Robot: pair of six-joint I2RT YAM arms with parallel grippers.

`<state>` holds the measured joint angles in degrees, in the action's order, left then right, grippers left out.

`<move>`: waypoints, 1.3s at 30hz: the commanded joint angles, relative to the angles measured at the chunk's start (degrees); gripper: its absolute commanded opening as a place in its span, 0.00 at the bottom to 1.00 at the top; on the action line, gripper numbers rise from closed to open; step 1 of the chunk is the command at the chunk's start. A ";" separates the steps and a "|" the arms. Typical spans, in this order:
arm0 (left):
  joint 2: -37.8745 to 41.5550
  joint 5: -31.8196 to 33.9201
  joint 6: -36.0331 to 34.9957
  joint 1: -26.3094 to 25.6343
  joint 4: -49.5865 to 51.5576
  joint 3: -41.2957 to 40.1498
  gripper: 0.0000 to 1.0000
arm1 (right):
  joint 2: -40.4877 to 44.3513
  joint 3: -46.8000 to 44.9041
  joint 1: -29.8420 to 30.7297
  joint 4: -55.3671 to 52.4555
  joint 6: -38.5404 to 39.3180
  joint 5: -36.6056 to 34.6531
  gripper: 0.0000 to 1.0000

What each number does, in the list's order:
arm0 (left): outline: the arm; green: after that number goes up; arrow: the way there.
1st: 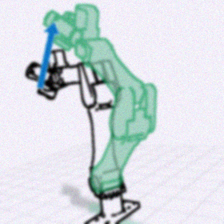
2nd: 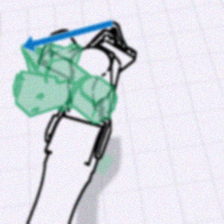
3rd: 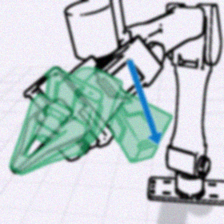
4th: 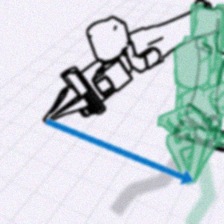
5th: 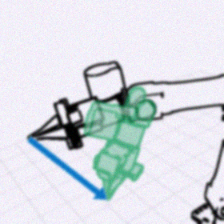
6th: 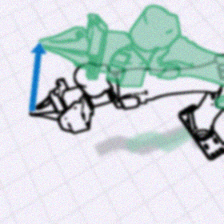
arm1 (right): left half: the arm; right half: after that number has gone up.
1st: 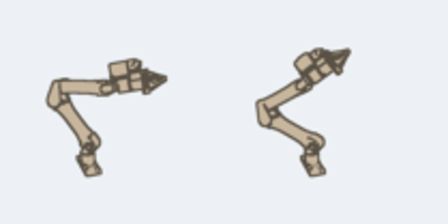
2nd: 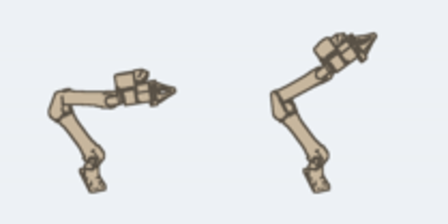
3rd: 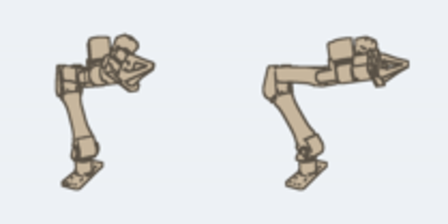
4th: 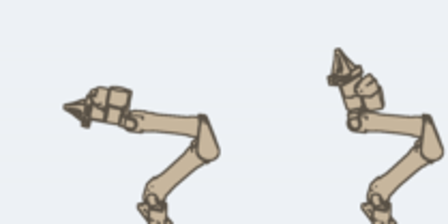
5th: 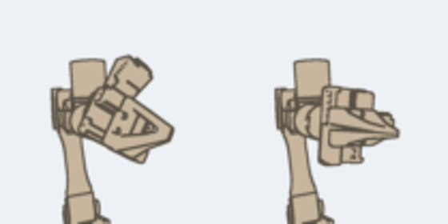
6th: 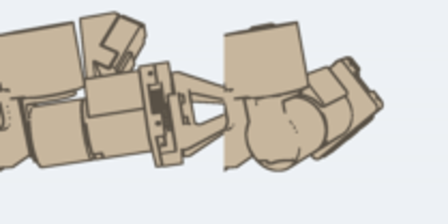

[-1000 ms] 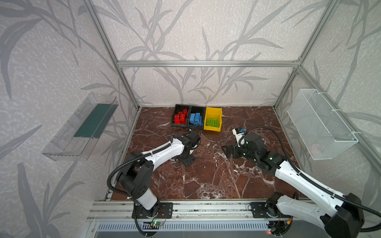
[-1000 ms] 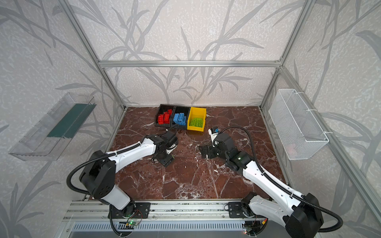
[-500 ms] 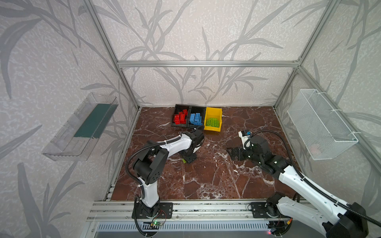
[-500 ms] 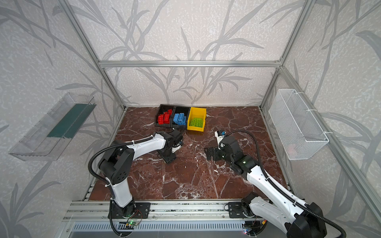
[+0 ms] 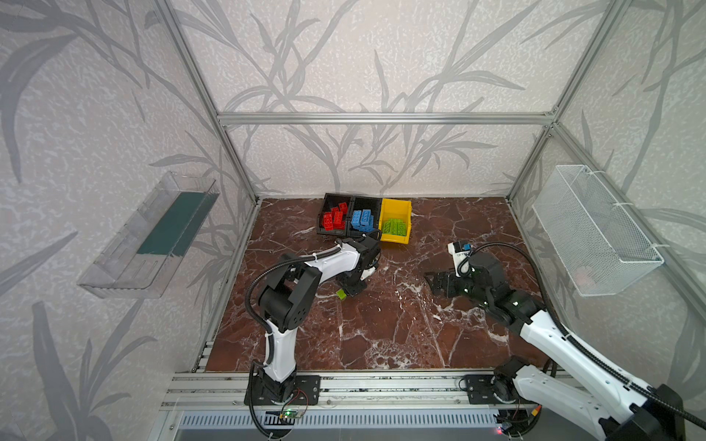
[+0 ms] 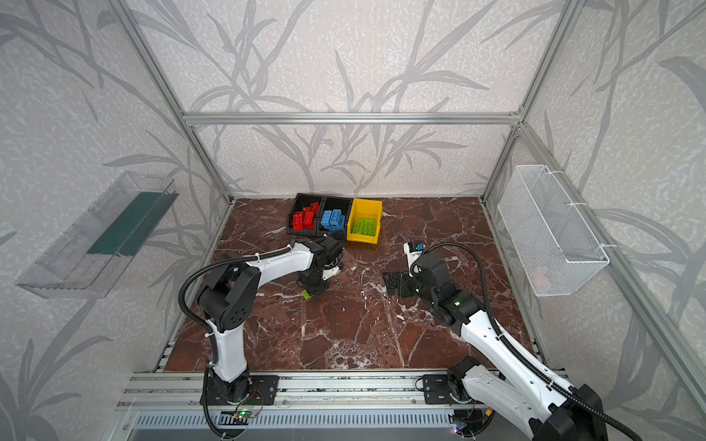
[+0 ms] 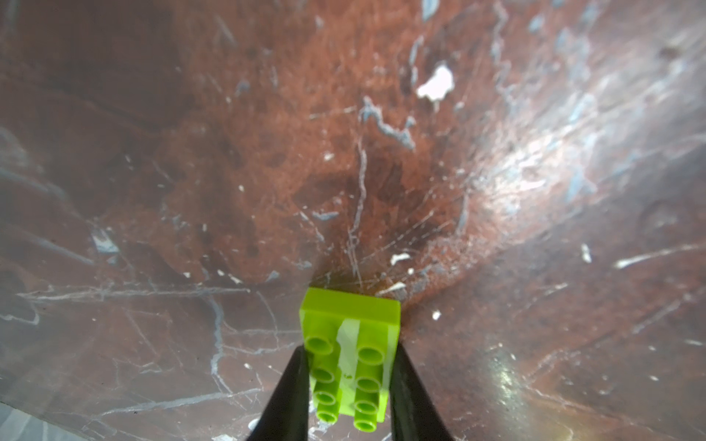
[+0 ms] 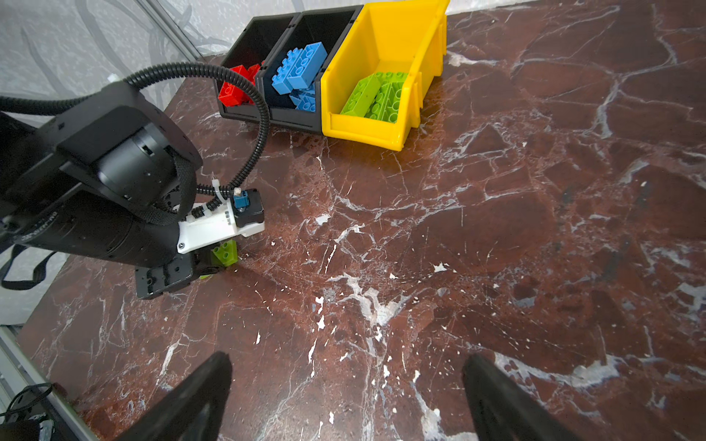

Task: Sort the legos into containers by color
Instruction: Pick up the lego from the center of the table, then place the lego in the container.

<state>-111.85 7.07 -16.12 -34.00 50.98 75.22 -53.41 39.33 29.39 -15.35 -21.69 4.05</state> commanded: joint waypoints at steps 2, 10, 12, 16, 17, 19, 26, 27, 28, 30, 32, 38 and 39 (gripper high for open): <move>-0.87 -2.95 -0.76 0.34 0.47 0.32 0.23 | 0.41 0.13 -0.40 -1.42 -0.72 -1.01 0.94; 7.87 -5.14 4.79 0.11 -1.51 4.41 0.20 | 0.80 -0.22 -2.95 -3.85 -0.63 -2.21 0.95; 9.71 -5.88 6.81 -0.31 -2.80 5.86 0.21 | 1.56 -0.73 -4.27 -4.84 -0.88 -2.30 0.95; 11.97 -10.22 10.54 -0.67 -8.66 8.28 0.23 | 3.54 -2.15 -7.14 -6.58 -1.42 -2.27 0.95; 11.78 -10.45 11.70 -0.76 -9.97 9.37 0.24 | 3.73 -2.31 -7.77 -7.30 -1.45 -2.30 0.95; 10.88 -12.96 13.77 -0.73 -14.18 11.85 0.29 | 4.07 -2.68 -9.01 -8.74 -1.59 -1.88 0.95; -5.99 -17.36 17.83 0.24 -11.89 37.58 0.33 | 6.10 -5.65 -10.23 -8.37 -3.36 -2.03 0.95; -8.95 -17.10 18.32 0.25 -9.12 42.38 0.33 | 6.46 -6.28 -10.23 -7.52 -3.81 -2.03 0.95; -12.12 -16.03 19.59 0.25 -6.95 47.01 0.33 | 6.73 -7.15 -10.28 -6.06 -4.41 -1.89 0.95; -17.00 -13.26 22.40 0.54 -5.21 53.12 0.34 | 6.57 -7.53 -10.34 -5.28 -5.39 -1.35 0.95; -21.13 -12.62 23.76 1.07 -4.58 58.03 0.38 | 6.55 -7.21 -10.31 -5.23 -5.98 -1.24 0.94; -27.53 -17.23 25.70 2.65 -5.19 67.40 0.89 | 10.72 -5.47 -10.31 -9.80 -4.48 -3.31 0.95; -27.50 -17.62 25.76 2.59 -5.38 68.05 0.99 | 11.72 -5.57 -10.32 -10.66 -4.26 -4.13 0.96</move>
<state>-140.03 -7.79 8.40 -31.81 44.16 139.48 -44.05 32.08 19.38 -23.16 -26.52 1.89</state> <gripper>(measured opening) 0.939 0.953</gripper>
